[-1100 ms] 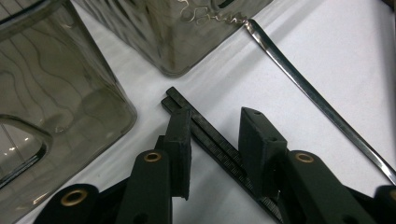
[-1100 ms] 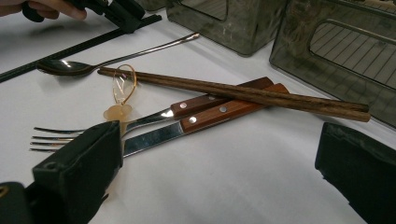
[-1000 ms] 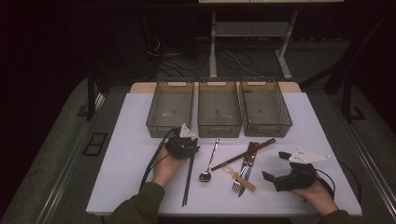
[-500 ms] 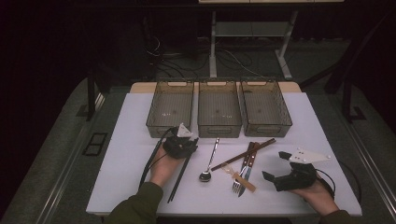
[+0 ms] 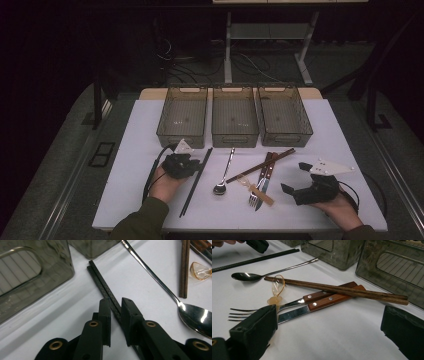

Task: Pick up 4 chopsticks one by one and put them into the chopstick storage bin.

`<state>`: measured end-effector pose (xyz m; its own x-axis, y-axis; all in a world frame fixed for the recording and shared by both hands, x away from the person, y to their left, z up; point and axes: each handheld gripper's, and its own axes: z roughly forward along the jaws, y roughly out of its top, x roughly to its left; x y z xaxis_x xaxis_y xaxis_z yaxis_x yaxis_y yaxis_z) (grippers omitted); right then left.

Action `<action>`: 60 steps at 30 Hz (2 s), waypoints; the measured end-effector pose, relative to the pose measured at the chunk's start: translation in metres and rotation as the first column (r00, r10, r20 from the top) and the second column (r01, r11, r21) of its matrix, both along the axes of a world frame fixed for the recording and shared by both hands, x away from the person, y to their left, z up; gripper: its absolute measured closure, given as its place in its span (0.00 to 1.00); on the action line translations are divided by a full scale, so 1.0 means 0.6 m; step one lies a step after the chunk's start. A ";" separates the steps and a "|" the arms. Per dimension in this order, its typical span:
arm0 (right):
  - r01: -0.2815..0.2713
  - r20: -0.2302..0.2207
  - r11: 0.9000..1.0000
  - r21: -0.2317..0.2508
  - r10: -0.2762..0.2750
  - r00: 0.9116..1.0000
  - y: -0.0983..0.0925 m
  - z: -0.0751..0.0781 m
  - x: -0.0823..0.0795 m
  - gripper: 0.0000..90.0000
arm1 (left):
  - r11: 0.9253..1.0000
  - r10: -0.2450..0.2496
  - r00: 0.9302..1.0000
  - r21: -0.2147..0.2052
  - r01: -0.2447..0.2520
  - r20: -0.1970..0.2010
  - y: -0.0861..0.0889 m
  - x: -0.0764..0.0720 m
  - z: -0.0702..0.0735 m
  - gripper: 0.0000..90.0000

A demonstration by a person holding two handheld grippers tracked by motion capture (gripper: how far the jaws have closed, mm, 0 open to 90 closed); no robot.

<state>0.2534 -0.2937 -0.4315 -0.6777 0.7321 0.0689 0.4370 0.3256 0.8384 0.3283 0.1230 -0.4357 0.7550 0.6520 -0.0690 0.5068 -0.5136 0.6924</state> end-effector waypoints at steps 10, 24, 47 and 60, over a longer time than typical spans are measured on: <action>0.000 0.002 1.000 -0.002 0.000 1.000 -0.001 0.000 0.000 0.01 | 1.000 -0.001 1.000 0.024 0.002 -0.020 -0.007 0.002 -0.008 0.89; -0.001 0.005 1.000 -0.002 0.001 1.000 -0.001 0.000 0.000 0.01 | 0.996 0.009 1.000 0.084 -0.010 0.006 -0.005 0.004 -0.008 0.89; -0.002 0.005 1.000 -0.002 0.002 1.000 -0.001 0.000 0.000 0.01 | 0.993 0.041 0.999 0.113 -0.041 0.006 0.022 0.018 -0.004 0.95; 0.000 0.001 1.000 -0.001 0.000 1.000 -0.001 0.000 0.000 0.01 | 0.999 0.049 0.999 0.010 -0.049 0.004 0.050 -0.005 0.013 0.88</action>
<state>0.2534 -0.2944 -0.4312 -0.6774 0.7325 0.0678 0.4364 0.3260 0.8386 0.3254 0.1531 -0.4279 0.7223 0.6890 -0.0590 0.5288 -0.4953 0.6892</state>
